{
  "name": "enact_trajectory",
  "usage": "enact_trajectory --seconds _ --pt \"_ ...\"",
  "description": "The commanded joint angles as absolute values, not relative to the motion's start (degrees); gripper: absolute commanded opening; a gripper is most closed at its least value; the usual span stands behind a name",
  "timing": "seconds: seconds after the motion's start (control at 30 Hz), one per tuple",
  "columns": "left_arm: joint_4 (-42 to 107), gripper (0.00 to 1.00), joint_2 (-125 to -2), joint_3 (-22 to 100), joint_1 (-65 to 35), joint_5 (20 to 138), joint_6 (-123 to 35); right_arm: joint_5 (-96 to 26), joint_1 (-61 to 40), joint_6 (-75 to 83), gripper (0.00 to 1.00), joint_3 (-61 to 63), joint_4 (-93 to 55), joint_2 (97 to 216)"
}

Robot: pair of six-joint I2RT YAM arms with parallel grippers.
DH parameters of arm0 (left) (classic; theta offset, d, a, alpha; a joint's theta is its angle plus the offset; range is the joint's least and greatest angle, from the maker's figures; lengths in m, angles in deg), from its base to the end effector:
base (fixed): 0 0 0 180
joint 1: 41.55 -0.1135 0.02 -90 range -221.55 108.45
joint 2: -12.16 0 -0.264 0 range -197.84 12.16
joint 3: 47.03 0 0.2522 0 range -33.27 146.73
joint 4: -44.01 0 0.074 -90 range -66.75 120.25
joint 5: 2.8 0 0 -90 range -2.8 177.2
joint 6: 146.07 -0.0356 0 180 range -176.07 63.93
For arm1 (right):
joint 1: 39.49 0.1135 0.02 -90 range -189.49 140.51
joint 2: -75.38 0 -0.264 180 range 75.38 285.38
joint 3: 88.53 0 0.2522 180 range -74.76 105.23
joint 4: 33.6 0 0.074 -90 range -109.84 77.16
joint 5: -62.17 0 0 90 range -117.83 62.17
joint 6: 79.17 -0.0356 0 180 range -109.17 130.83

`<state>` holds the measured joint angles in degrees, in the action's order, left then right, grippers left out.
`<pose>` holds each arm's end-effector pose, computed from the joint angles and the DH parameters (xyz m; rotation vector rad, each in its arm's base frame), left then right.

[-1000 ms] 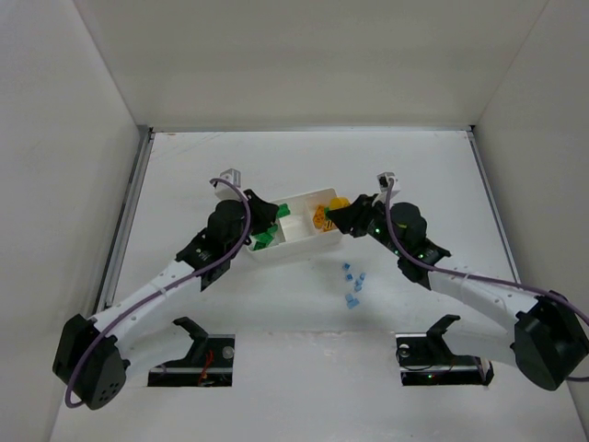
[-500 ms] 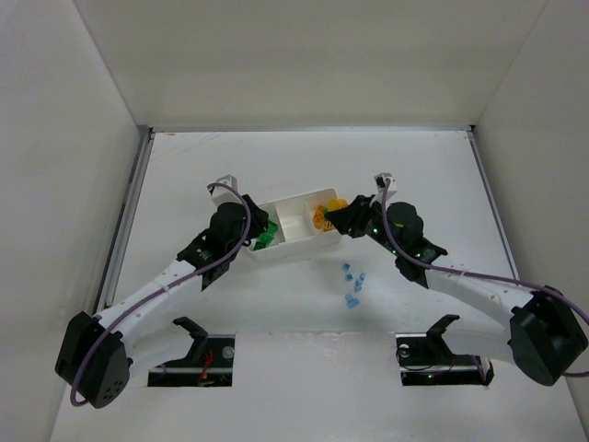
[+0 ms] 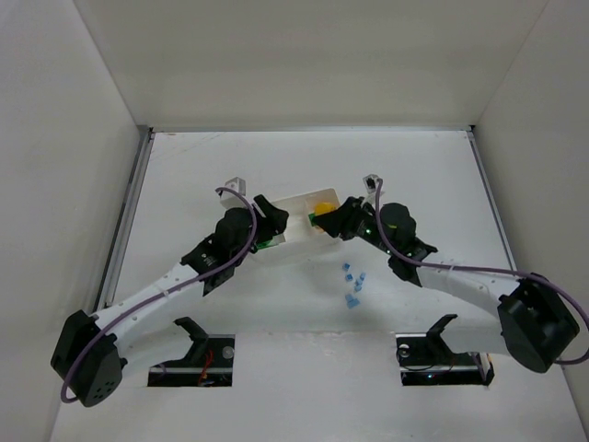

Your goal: Sort the legos into containers by color

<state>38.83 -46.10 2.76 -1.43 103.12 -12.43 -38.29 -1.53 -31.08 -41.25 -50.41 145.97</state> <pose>0.1866 -0.1444 0.2753 -0.2615 1.8527 -0.7825 0.2106 0.1725 0.2504 -0.0861 1.8289 1.1736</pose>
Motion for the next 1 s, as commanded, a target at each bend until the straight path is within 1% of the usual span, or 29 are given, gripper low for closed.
enact_trajectory --seconds 0.0,0.13,0.27,0.43,0.63,0.83,0.97 --pt "45.0 0.56 -44.4 3.1 -0.3 101.2 -2.5 -43.0 -2.1 -37.5 0.30 -41.1 -60.2 147.8" --pt "52.2 0.58 -43.0 -1.1 -1.0 98.3 4.9 -45.1 -3.1 -43.4 0.29 -40.6 -63.3 149.8" --pt "60.6 0.57 -41.3 -6.1 -1.2 97.7 7.6 -45.1 -4.9 -50.1 0.28 -40.0 -65.2 151.7" --pt "67.0 0.56 -40.9 -8.4 -0.8 97.0 11.9 -46.0 -5.9 -59.8 0.28 -39.4 -71.9 155.9" --pt "71.4 0.52 -42.9 -8.0 -0.1 95.5 13.7 -46.7 -5.6 -67.6 0.28 -38.8 -79.2 161.1" --pt "72.4 0.51 -44.2 -8.7 -1.2 94.6 13.7 -46.1 -5.5 -73.1 0.28 -39.8 -86.6 163.8" --pt "72.7 0.51 -45.4 -8.4 -2.1 94.3 13.7 -46.0 -5.2 -74.2 0.28 -39.7 -87.8 164.9"
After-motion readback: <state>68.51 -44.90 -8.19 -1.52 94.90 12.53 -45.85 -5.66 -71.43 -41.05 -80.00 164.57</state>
